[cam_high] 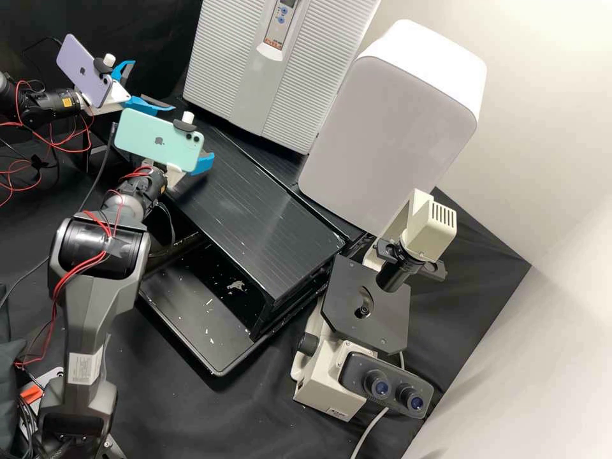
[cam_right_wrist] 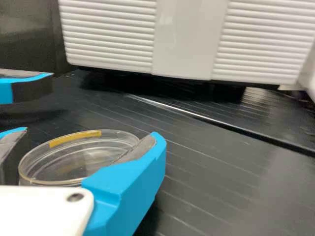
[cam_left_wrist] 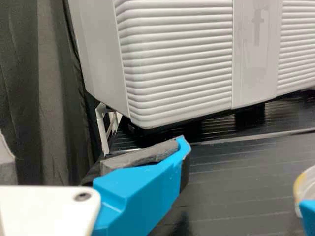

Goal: Slide the petri dish to the left

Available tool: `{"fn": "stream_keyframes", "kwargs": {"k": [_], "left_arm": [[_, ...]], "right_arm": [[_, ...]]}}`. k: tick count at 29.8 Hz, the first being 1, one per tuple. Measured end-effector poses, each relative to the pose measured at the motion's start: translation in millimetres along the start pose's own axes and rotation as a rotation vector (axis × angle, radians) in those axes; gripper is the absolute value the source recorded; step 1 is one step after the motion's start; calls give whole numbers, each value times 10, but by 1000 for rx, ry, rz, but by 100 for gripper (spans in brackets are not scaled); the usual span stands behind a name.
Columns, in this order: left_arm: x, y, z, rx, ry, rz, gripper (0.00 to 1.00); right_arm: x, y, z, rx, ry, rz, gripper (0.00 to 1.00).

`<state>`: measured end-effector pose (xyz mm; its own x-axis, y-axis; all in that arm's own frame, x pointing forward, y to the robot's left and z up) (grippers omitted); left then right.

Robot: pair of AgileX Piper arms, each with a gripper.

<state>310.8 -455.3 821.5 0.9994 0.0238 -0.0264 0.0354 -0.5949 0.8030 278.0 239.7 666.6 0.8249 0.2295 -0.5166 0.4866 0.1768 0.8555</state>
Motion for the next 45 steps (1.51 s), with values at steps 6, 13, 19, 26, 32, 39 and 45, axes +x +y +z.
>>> {"fn": "stream_keyframes", "kwargs": {"k": [6, 13, 19, 26, 32, 39, 45], "left_arm": [[0, 0, 0, 0, 0, 0, 100], [0, 0, 0, 0, 0, 0, 100], [0, 0, 0, 0, 0, 0, 100], [0, 0, 0, 0, 0, 0, 100], [0, 0, 0, 0, 0, 0, 100], [0, 0, 0, 0, 0, 0, 100], [0, 0, 0, 0, 0, 0, 100]], "right_arm": [[65, -17, -110, -44, 12, -25, 0], [65, -35, -148, -57, 13, -32, 100], [66, -46, -148, -77, 10, -34, 100], [63, -40, -110, -82, 3, -23, 100], [-33, -53, 5, -100, -10, 29, 100], [-370, 7, 3, -138, 51, 246, 100], [-686, 42, 32, -77, 187, 419, 100]]}}
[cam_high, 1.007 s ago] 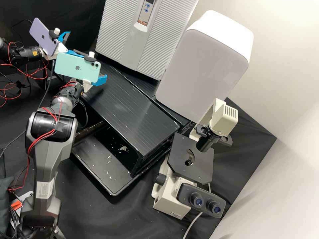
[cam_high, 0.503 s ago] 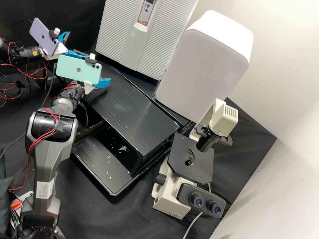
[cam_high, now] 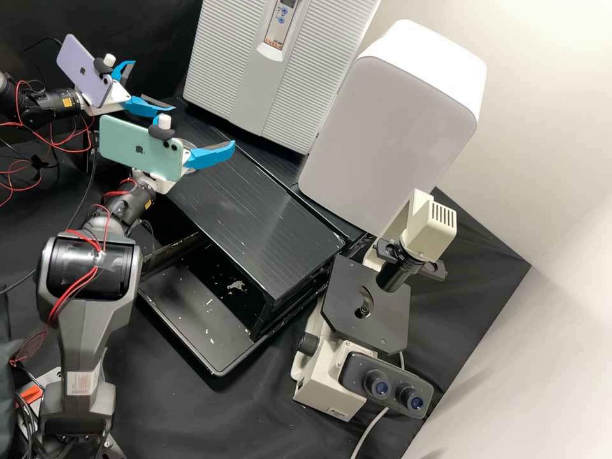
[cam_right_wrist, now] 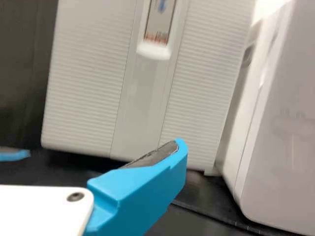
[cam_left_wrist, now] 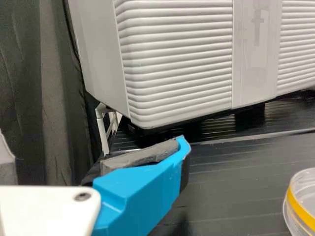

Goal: Slide the petri dish to the left

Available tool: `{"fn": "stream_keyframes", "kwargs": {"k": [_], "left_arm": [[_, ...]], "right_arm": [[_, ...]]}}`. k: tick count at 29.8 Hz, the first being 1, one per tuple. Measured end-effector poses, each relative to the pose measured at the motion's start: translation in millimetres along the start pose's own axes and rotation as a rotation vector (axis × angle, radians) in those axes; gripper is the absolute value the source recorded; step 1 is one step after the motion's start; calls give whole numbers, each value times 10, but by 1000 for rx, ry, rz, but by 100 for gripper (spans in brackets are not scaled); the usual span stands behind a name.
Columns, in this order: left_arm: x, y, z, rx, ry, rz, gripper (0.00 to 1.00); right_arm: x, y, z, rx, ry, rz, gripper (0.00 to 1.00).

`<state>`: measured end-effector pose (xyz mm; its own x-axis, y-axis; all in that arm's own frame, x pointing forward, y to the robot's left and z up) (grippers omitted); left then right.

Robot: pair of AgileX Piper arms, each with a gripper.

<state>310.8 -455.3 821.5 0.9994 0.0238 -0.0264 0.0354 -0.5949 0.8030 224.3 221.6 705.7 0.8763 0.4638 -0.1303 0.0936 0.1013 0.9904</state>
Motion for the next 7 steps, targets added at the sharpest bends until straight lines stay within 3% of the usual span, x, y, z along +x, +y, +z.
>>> {"fn": "stream_keyframes", "kwargs": {"k": [1, 3, 7], "left_arm": [[0, 0, 0, 0, 0, 0, 100], [0, 0, 0, 0, 0, 0, 100], [0, 0, 0, 0, 0, 0, 100]], "right_arm": [[-60, 17, 8, 35, 23, 10, 100], [-127, 43, -5, 66, 69, 23, 100], [-253, 70, -42, 105, 130, 2, 100]]}}
